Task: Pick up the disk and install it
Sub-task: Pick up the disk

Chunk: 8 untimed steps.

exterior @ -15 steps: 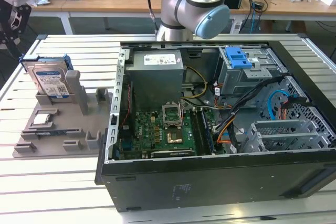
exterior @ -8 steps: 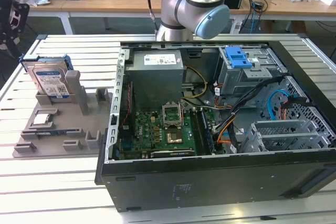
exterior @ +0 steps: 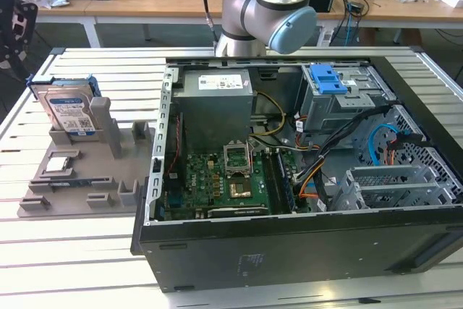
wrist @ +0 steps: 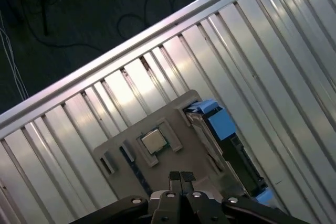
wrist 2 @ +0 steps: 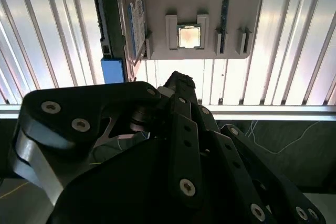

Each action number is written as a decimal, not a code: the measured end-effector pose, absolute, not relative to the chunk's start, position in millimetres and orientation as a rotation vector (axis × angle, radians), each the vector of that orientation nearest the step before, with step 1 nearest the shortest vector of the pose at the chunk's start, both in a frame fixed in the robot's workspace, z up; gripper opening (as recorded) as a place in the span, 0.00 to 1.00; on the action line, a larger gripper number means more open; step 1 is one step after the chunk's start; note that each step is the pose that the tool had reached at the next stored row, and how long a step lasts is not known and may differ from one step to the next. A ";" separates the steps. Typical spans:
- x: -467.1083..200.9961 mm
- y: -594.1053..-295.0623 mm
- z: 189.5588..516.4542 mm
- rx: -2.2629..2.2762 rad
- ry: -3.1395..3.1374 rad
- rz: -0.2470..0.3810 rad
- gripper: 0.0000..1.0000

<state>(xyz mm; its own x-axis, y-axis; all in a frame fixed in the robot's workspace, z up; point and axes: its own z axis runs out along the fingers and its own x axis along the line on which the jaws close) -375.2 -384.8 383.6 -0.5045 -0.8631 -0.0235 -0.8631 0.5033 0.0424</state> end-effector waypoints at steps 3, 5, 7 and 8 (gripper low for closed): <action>-375.2 -384.8 383.6 1.630 -2.682 -0.076 0.11; -375.2 -384.8 383.6 1.685 -2.647 -0.076 0.11; -375.2 -384.8 383.6 1.719 -2.624 -0.076 0.11; -375.2 -384.8 383.6 1.736 -2.613 -0.076 0.11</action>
